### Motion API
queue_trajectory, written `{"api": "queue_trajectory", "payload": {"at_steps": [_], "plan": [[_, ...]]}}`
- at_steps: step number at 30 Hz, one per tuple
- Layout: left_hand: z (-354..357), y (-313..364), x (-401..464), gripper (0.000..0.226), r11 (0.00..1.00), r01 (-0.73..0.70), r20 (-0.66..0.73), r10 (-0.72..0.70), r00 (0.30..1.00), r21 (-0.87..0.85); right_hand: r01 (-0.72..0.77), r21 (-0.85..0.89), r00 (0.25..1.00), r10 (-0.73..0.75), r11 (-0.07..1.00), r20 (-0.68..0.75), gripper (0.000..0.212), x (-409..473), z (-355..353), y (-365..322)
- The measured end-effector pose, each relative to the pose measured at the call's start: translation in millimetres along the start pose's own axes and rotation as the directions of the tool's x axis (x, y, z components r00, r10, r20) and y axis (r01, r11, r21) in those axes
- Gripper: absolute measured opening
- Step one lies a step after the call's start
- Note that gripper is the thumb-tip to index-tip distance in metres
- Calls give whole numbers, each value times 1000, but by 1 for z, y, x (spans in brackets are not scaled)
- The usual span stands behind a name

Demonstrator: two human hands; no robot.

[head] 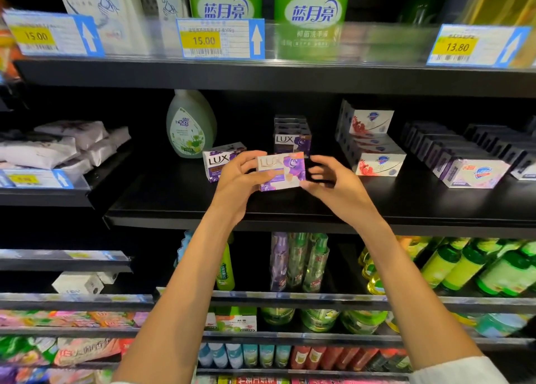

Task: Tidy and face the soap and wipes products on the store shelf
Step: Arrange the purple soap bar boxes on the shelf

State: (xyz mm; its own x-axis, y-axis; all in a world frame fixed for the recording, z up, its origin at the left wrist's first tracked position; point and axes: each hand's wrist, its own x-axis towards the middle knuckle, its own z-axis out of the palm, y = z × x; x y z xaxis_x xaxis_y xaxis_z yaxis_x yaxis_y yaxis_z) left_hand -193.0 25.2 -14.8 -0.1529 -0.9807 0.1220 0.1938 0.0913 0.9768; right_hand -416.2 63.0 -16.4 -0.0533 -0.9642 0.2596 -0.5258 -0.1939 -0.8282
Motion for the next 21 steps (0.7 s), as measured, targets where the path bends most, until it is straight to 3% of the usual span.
{"api": "queue_trajectory", "payload": {"at_steps": [3, 6, 10, 15, 21], "plan": [[-9, -2, -6, 43, 996, -28, -87, 35, 996, 80, 54, -292, 993, -21, 955, 114, 63, -11, -8, 2], [-21, 0, -14, 45, 987, -46, -127, 66, 990, 157, 101, -461, 967, 22, 882, 254, 65, -15, -9, 5], [-38, 3, -19, 44, 941, -57, -174, 121, 977, 333, 122, -482, 964, 12, 867, 266, 63, -13, -7, 8], [-53, 2, -19, 50, 779, -101, -236, 307, 922, 618, 123, -487, 967, 5, 865, 253, 63, -11, -7, 13], [-62, 8, -6, 51, 690, -71, -251, 355, 900, 721, 128, -459, 969, -12, 879, 246, 63, -10, -7, 17]]}}
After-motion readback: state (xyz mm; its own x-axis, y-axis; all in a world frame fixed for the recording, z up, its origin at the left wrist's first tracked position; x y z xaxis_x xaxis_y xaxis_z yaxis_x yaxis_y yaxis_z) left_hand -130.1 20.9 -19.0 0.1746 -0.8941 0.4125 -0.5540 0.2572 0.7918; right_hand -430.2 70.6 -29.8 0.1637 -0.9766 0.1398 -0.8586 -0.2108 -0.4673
